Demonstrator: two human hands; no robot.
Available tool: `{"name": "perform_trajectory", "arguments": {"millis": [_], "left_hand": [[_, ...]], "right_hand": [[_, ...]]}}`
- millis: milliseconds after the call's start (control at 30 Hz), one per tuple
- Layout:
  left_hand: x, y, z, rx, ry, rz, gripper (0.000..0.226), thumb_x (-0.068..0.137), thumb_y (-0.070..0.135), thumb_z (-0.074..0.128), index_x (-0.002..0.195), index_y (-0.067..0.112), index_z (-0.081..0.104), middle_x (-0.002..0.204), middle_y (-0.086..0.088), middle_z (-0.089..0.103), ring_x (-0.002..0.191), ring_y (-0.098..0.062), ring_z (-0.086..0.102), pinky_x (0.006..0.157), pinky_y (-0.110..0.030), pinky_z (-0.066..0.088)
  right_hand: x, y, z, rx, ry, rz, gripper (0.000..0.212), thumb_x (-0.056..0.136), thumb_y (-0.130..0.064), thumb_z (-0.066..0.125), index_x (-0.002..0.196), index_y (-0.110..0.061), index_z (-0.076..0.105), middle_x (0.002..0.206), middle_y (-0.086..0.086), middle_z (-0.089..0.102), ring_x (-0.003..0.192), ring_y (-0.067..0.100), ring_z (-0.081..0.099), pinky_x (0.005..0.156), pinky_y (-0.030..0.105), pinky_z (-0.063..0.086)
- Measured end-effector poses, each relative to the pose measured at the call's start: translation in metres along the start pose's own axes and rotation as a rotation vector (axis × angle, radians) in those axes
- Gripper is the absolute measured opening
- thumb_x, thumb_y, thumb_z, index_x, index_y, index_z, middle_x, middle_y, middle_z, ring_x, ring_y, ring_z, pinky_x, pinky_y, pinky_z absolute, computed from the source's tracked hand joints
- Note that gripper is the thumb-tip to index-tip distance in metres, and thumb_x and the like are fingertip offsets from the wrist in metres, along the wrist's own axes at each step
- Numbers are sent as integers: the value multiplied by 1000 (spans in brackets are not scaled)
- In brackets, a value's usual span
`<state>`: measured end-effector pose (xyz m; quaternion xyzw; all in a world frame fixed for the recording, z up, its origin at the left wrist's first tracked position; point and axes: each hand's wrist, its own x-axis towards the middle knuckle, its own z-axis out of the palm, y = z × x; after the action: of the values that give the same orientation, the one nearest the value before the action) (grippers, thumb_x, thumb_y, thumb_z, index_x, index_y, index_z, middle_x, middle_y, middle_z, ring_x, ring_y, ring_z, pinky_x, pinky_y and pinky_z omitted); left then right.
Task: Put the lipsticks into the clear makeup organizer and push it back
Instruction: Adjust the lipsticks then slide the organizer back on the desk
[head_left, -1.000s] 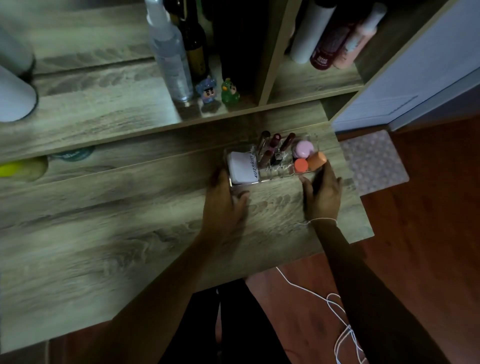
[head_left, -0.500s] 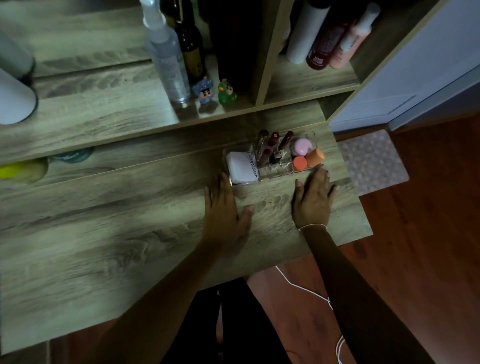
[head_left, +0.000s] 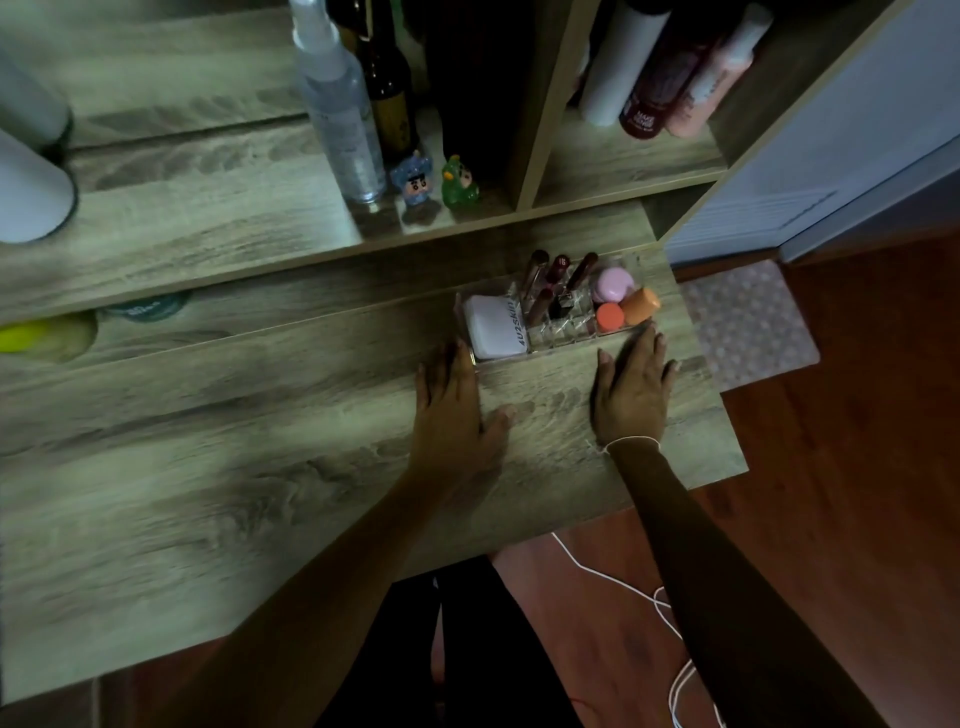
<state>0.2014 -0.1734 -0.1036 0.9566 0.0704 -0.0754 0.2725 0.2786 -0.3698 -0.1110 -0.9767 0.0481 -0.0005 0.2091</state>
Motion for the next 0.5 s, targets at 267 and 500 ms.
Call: {"name": "perform_trajectory", "arguments": {"millis": [267,500], "left_hand": [[2,0,1,13,4,4,95,87,54,49,149,7,-5,160,-14,6,147,-27,0,117,-42,-11],[1,1,0,16,17,9,95,86,54,51,149,7,-4,159,-16,8,146,-29,2,116,-43,-10]], "right_hand": [[0,1,3,-13,15,-3,63,101,-33,36,149,2,15,157,22,24,148,33,18,121,50,9],[-1,1,3,-27,12,-1,64,101,-33,35,150,1,12,158,21,22,148,32,16,121,50,7]]}}
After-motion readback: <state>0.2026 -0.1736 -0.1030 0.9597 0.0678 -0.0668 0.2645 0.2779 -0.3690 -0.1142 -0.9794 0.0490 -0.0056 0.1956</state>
